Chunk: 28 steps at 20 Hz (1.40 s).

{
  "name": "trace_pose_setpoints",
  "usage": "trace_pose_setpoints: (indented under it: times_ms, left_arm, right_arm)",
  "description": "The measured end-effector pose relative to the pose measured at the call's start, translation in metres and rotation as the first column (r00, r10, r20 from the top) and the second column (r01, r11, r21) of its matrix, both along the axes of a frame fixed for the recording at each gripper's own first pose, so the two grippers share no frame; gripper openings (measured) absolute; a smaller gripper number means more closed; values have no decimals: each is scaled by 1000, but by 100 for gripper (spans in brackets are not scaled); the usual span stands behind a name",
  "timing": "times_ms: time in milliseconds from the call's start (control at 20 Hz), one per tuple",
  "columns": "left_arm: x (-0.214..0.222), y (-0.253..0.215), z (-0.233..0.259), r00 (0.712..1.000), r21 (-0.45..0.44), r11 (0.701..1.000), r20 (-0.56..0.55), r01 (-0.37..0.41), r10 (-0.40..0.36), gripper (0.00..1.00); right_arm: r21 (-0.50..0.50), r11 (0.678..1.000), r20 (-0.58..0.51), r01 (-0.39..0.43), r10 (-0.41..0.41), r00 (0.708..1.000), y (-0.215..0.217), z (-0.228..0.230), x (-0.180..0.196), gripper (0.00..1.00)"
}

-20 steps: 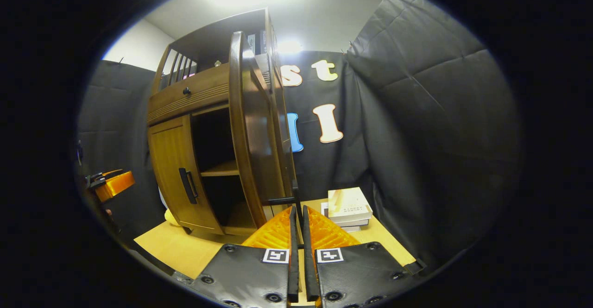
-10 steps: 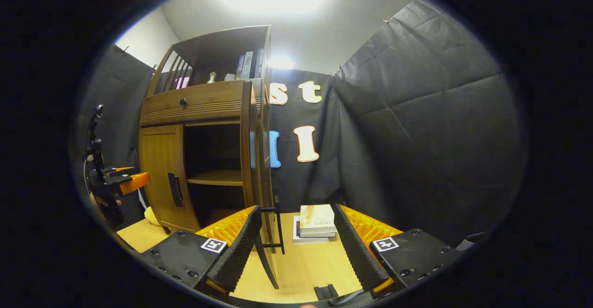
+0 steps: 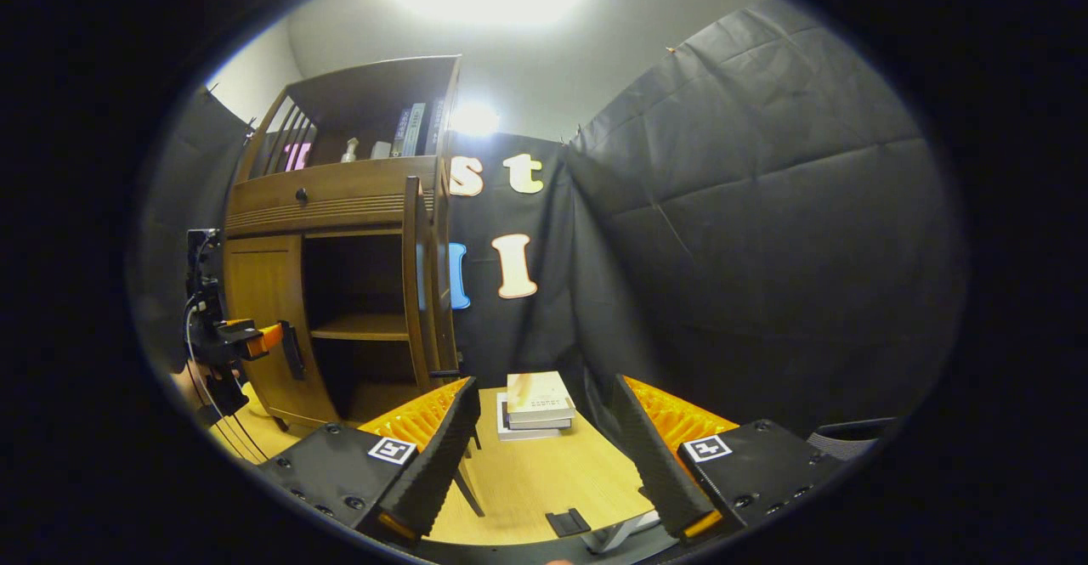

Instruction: Open the right door of the double-door shoe cabinet with the right hand, and open the left door with the left hand.

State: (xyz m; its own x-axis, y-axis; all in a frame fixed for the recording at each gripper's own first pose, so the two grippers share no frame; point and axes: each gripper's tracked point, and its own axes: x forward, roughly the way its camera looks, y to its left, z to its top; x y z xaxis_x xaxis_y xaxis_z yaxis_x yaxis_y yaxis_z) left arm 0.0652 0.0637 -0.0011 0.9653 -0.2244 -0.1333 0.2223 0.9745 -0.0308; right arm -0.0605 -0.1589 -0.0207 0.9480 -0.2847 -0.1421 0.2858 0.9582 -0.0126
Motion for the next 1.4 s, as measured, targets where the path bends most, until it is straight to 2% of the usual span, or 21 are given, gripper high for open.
trace_pose_setpoints:
  times_ms: [50,100,150,200,500,650,750,850,900,950,1000,1050,1100,1200,1250,1300,1400]
  left_arm:
    - [2,-1,-2,1000,1,1000,-3,0,0,91]
    - [5,-1,-5,1000,0,1000,-9,-2,2,91]
    - [6,-2,-8,1000,-5,1000,-17,-1,1,91]
    - [7,-3,-12,999,-12,1000,-32,3,-4,91]
    - [10,-6,-26,997,-27,1000,-73,-8,6,91]
    - [13,-8,-27,997,-31,999,-71,-19,17,62]
    - [18,-14,-28,998,-34,999,-60,2,-4,42]
    - [14,-8,-27,998,-7,1000,-66,-11,11,23]
    - [13,-6,-27,997,-17,1000,-73,-25,23,22]
    - [11,-9,-27,997,-20,999,-78,-31,29,22]
    - [11,-8,-28,996,-19,999,-83,-34,32,22]
    - [8,-7,-28,996,-20,999,-81,-34,33,16]
    - [7,-7,-25,996,-25,999,-80,-35,33,16]
    - [1,-6,-25,997,-32,999,-75,-25,23,17]
    - [-2,-5,-23,997,-36,999,-73,-21,19,17]
    - [-6,-5,-23,997,-39,999,-75,-18,15,17]
    - [-13,-2,-21,997,-40,999,-80,-17,14,17]
  right_arm:
    - [-5,1000,-6,10,-10,1000,-1,-1,-4,98]
    - [-11,1000,-11,19,-19,1000,-3,-2,-8,94]
    - [-14,1000,-13,26,-26,1000,-3,-1,-11,98]
    - [-15,999,-13,33,-33,999,-3,0,-14,94]
    - [2,998,-30,58,-58,998,-4,1,-21,94]
    - [10,999,-45,52,-52,998,-3,-3,-19,94]
    - [8,999,-47,42,-41,998,-1,-4,-17,94]
    - [6,1000,-47,30,-29,998,0,-4,-14,94]
    - [7,1000,-45,24,-24,999,1,-3,-13,98]
    - [9,1000,-44,20,-19,999,0,-3,-11,98]
    - [11,1000,-42,14,-13,999,0,-3,-10,94]
    - [10,1000,-40,9,-8,999,0,-3,-9,98]
    - [12,1000,-40,5,-4,999,0,-3,-8,94]
    - [24,1000,-36,-8,8,999,1,-4,-4,94]
    - [30,999,-34,-15,16,999,2,-4,-2,98]
    - [33,999,-31,-23,24,999,3,-5,0,94]
    - [35,999,-26,-41,42,999,6,-5,4,94]
